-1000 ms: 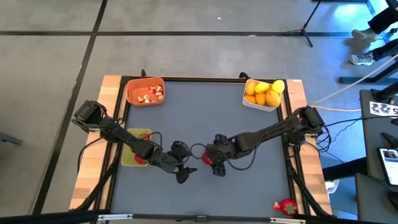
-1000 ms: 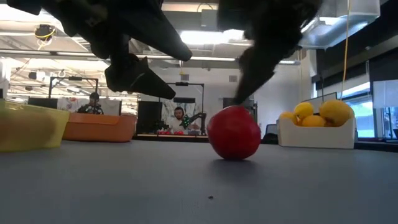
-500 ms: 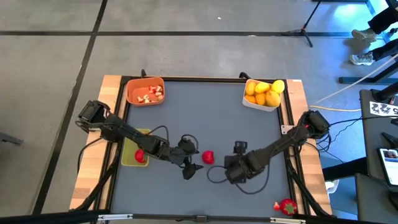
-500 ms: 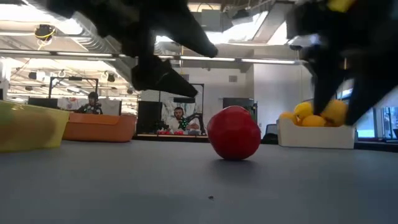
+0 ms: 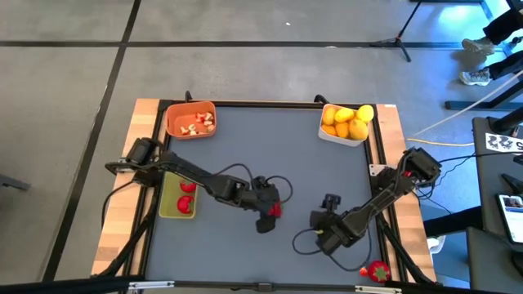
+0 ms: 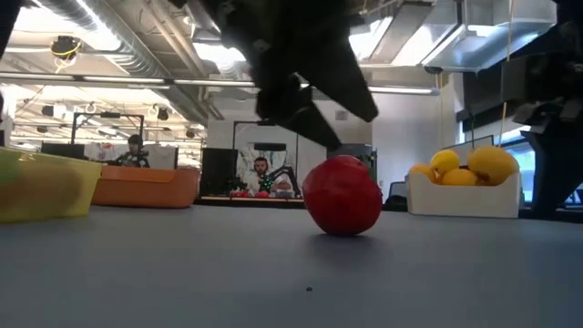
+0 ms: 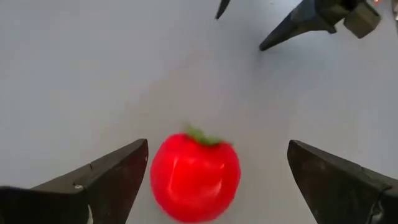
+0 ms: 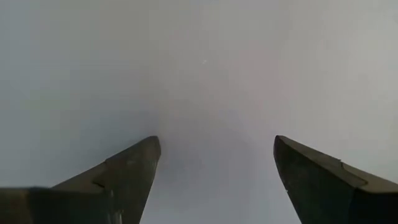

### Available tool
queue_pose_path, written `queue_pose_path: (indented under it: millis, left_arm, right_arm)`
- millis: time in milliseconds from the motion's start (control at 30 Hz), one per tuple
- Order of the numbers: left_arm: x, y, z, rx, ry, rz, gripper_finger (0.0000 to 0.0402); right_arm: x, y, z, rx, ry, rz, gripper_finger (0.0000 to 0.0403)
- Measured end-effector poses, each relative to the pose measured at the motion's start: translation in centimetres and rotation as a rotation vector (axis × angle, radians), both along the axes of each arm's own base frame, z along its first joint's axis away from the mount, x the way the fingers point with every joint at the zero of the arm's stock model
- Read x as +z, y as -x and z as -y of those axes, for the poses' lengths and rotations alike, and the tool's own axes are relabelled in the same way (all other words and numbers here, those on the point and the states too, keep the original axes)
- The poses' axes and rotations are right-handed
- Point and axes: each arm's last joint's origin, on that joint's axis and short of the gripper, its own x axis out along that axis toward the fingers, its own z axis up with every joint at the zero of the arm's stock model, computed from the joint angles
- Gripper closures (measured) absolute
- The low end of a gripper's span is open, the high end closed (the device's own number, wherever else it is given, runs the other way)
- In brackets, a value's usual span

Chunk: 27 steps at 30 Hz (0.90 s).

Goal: Sort produce into baskets
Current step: Put the red tomato into the yellow bin

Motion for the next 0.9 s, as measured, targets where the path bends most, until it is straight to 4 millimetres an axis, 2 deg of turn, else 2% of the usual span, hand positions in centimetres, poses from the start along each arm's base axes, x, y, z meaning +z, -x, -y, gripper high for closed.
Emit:
queue_pose_path:
  millis: [67, 200, 300, 433, 767, 900]
  left_arm:
    - [-0.2, -0.8, -0.3, -0.035, 0.005, -0.006, 0.0020]
    - [-2.2, -1.9, -1.0, -0.067, -0.013, -0.066, 0.0020]
    - [-3.8, -2.0, -1.1, -0.082, -0.010, -0.117, 0.0020]
    - [-4.9, -1.9, -0.6, -0.100, -0.004, -0.158, 0.0023]
    - [-4.1, -2.0, -0.4, -0.101, 0.006, -0.115, 0.0118]
    - [-2.9, -1.5, 0.2, -0.086, 0.036, -0.103, 0.0127]
  right_arm:
    - [0.0, 0.1, -0.1, 0.001, 0.024, 0.024, 0.0082]
    - [0.0, 0.0, -0.2, -0.001, 0.024, 0.036, 0.0082]
    - [0.0, 0.0, -0.1, -0.010, 0.022, 0.038, 0.0082]
    - [0.0, 0.0, -0.1, -0.011, 0.022, 0.040, 0.0082]
    - [-0.1, -0.1, -0.1, -0.013, 0.028, 0.052, 0.0082]
    - [-0.1, -0.1, -0.1, -0.032, 0.025, 0.061, 0.0082]
